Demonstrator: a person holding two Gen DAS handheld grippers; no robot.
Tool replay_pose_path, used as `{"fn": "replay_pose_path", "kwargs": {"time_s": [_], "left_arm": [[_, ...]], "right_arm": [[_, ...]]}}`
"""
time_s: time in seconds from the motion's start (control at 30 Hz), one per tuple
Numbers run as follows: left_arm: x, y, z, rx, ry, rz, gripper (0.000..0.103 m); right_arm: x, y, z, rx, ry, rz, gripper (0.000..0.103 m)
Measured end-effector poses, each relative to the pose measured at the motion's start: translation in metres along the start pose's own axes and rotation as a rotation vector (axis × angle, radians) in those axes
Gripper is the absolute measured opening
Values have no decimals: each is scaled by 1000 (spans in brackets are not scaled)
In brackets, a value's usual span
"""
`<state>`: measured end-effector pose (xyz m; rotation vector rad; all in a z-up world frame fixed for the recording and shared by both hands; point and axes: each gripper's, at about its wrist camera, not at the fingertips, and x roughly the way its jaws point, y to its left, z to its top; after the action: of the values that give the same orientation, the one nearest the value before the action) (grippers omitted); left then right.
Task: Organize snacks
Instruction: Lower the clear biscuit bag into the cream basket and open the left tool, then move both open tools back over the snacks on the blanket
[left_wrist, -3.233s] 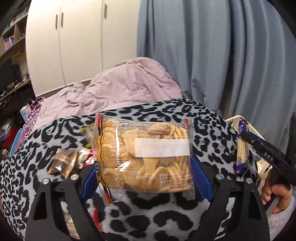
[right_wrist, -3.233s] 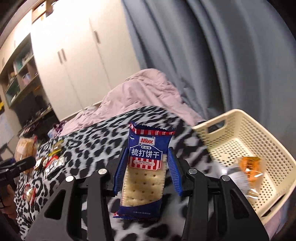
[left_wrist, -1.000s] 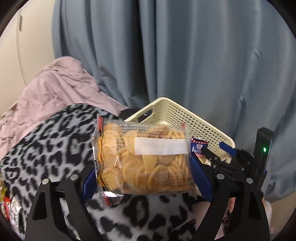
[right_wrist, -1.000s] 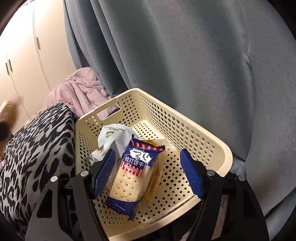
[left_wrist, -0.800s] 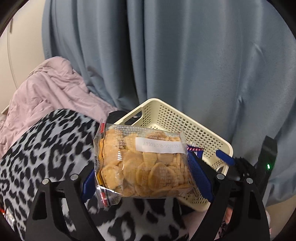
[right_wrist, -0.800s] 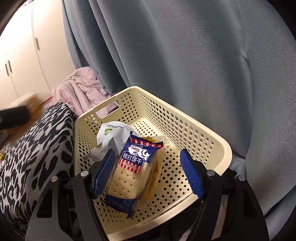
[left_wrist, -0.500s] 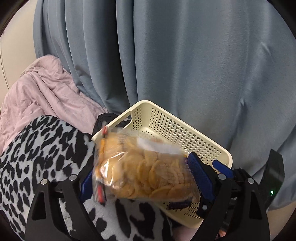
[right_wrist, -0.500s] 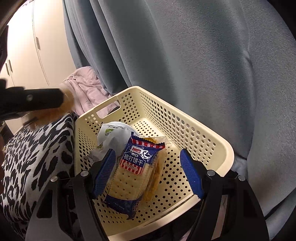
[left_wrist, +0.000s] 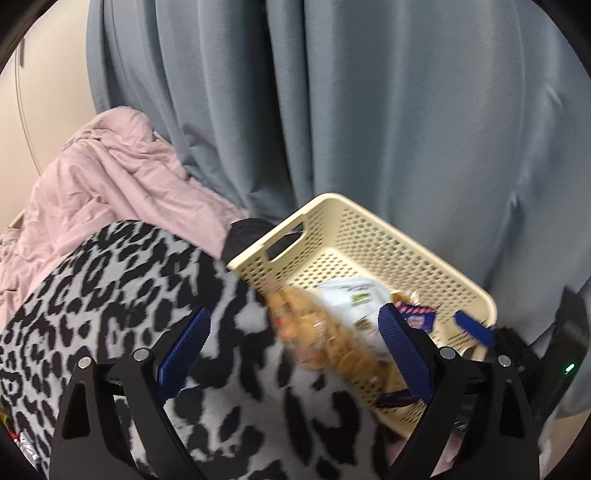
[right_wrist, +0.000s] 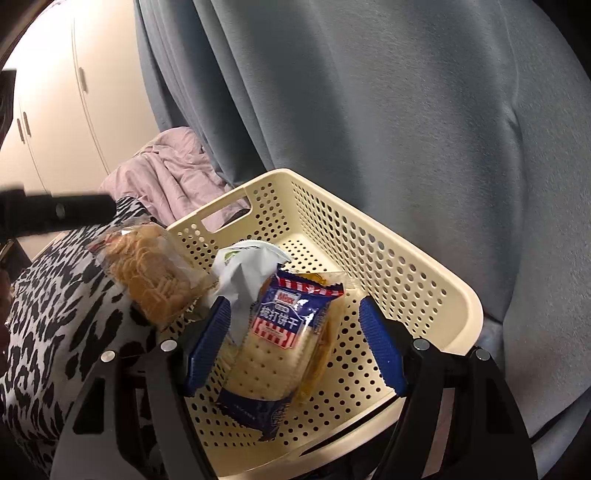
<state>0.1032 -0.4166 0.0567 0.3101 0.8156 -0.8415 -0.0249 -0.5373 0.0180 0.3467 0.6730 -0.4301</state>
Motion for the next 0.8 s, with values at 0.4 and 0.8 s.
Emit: {"fn": "replay_pose_path", "kwargs": {"time_s": [0.4, 0.8], "left_arm": [[-24, 26, -5, -32, -35, 31, 92], [-39, 55, -15, -97, -54, 41, 92]], "right_arm": [[22, 34, 23, -92, 116, 265, 81], [58, 46, 49, -171, 215, 151, 81]]}}
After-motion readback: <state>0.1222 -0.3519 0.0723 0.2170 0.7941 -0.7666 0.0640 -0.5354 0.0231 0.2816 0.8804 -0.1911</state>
